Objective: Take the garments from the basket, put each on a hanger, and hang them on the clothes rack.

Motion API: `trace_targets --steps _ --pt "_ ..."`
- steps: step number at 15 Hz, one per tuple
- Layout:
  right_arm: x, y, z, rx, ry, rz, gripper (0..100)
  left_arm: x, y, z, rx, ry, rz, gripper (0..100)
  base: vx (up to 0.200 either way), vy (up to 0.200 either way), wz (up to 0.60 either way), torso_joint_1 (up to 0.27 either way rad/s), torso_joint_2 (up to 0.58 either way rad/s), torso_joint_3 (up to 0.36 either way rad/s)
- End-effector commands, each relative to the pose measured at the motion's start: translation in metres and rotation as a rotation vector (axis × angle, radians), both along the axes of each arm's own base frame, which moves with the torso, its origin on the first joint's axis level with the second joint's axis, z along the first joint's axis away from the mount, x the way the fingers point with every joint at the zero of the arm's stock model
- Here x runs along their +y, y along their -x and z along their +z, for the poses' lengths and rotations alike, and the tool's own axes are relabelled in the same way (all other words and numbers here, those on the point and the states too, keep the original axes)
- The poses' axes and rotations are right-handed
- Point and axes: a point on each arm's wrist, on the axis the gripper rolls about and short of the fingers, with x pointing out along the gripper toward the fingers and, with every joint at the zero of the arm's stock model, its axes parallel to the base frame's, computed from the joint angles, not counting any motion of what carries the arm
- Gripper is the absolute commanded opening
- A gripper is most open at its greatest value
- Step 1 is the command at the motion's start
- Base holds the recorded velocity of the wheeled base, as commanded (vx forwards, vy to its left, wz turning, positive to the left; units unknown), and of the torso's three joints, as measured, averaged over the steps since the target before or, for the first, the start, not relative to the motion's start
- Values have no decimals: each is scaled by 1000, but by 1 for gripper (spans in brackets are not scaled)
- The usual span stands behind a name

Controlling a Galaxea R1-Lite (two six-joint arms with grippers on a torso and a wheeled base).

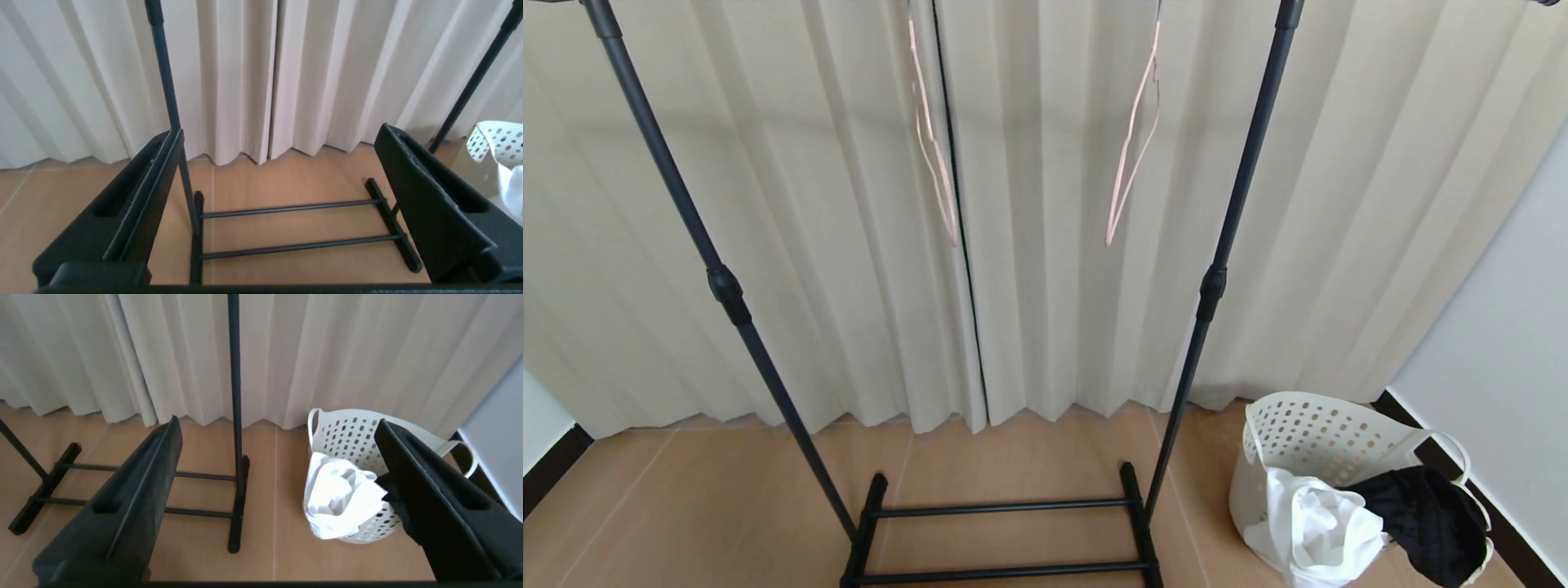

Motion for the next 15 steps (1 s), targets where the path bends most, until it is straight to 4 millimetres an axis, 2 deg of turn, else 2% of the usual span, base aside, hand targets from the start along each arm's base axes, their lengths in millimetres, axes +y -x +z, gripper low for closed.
trace_targets --steps 1,7,10,13,15 --pt "0 0 0 2 0 1 100 0 0 0 1 0 -1 100 0 0 0 -115 461 339" --pt "0 0 0 0 0 -2 100 0 0 0 0 -1 -1 100 0 0 0 -70 422 347" --pt "0 0 0 0 2 -2 100 0 0 0 1 0 -1 100 0 0 0 -11 75 70" --pt "0 0 0 -1 0 -2 100 0 0 0 1 0 -1 100 0 0 -600 1 19 19" --pt "0 0 0 -1 0 -2 100 0 0 0 0 -1 -1 100 0 0 0 0 0 0"
